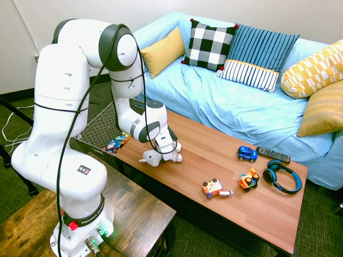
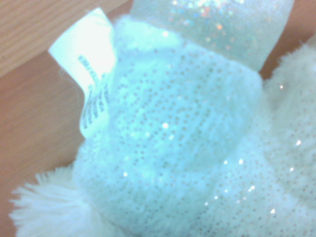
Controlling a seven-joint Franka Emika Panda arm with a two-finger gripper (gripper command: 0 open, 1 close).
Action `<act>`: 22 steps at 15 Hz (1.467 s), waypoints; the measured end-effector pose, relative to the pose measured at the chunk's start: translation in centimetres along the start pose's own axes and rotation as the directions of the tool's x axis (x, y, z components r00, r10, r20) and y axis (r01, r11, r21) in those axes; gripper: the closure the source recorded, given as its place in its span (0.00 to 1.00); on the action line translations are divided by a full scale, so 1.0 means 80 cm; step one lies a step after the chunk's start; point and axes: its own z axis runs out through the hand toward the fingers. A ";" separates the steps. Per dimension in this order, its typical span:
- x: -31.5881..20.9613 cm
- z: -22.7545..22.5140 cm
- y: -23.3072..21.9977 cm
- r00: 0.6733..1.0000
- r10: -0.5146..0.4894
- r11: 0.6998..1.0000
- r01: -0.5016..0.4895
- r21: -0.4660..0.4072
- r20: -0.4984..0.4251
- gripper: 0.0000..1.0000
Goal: Put the stuffed toy in the basket
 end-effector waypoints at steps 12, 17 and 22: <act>-0.093 -0.132 -0.070 0.947 -0.318 0.937 0.321 0.135 -0.047 1.00; -0.239 -0.193 -0.155 0.886 -0.459 0.862 0.460 0.211 -0.058 1.00; -0.386 -0.122 -0.227 0.784 -0.617 0.763 0.616 0.196 -0.064 1.00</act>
